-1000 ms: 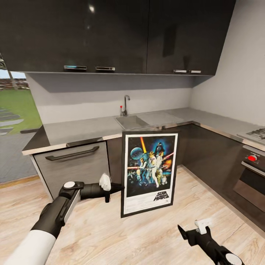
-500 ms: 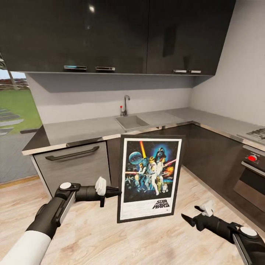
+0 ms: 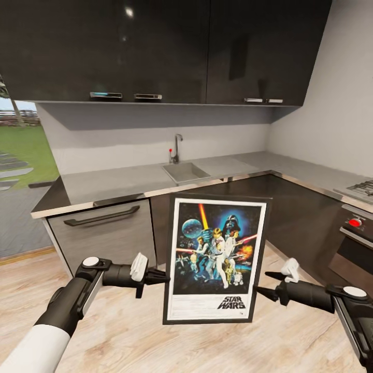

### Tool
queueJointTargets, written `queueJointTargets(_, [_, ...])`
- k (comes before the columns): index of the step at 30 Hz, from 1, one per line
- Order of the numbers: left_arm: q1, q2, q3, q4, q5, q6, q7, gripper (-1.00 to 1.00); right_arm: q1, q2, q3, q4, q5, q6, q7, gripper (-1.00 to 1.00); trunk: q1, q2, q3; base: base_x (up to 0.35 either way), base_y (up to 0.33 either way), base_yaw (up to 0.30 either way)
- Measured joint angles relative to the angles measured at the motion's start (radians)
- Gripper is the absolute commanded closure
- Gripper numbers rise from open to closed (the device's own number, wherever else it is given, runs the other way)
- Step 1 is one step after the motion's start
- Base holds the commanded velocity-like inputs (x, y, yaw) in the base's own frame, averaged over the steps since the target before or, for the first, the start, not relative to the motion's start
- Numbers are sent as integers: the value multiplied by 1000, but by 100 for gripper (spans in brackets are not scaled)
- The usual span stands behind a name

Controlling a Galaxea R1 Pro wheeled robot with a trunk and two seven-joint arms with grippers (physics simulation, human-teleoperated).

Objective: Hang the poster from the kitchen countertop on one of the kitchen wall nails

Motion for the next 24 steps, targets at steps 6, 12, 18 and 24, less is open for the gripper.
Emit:
queueJointTargets(6, [0, 1, 0, 4, 1, -1, -4, 100, -31, -2, 1, 55, 2, -2, 70, -100, 0, 0, 0, 0, 0, 0])
queueJointTargets(12, [0, 1, 0, 4, 1, -2, -5, 100, -36, -3, 2, 67, 2, -3, 91, -100, 0, 0, 0, 0, 0, 0])
queueJointTargets(18, [0, 1, 0, 0, 1, -2, -5, 100, -37, -5, 3, 73, 2, -6, 109, -100, 0, 0, 0, 0, 0, 0])
queueJointTargets(24, [0, 4, 0, -5, 1, -2, -6, 100, -37, -44, 4, 127, 1, -26, 191, -100, 0, 0, 0, 0, 0, 0])
